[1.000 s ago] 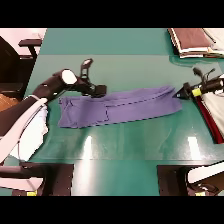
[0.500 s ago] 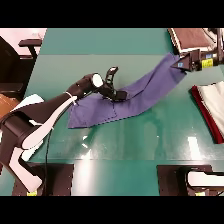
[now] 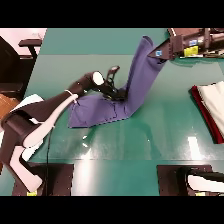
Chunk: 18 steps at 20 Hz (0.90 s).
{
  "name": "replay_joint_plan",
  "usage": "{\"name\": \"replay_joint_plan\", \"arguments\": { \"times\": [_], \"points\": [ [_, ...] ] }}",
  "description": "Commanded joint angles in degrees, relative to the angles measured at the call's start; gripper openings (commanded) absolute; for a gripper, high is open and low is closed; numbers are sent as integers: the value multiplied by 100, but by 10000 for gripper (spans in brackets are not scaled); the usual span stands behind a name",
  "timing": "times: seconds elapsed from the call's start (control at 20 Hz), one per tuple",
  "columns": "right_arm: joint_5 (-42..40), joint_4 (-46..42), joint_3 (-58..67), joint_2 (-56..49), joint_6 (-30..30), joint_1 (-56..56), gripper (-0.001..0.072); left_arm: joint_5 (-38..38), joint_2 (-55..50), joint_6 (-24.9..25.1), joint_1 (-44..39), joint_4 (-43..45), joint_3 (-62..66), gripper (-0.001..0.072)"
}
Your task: Fold the shirts.
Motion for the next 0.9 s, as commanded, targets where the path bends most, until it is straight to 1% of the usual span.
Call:
{"name": "replay_joint_plan", "arguments": {
  "times": [0.0, 0.15, 0.3, 0.35, 0.4, 0.45, 0.55, 0.65, 0.85],
  "points": [
    [-284, 17, 55, -105, 17, 627, 13, -452, 839, 31, 654, 597, 11, 26],
    [-706, 20, 57, -505, -94, 1576, 13, -774, 2055, 76, 1606, 1213, 11, 26],
    [-1338, 7, 275, -1248, -308, 2761, 14, -813, 3104, 72, 2400, 1755, 11, 26],
    [-1491, 4, 498, -1580, -308, 3115, 80, -817, 3386, 72, 2605, 1873, 11, 26],
    [-1591, 0, 730, -1873, -308, 3379, 330, -824, 3613, 72, 2787, 1923, 11, 27],
    [-1582, -55, 960, -2129, -308, 3558, 514, -848, 3777, 72, 2922, 1926, 11, 26],
    [-1176, -332, 1316, -2474, -258, 3609, 508, -946, 3967, 72, 3093, 1930, 9, 26],
    [-776, -855, 1147, -2415, -87, 3320, 508, -1141, 3991, 74, 3119, 1932, 9, 26],
    [-595, -1453, -398, -1668, 48, 2044, 508, -1364, 3989, 72, 3101, 1858, 2, 26]
  ]
}}
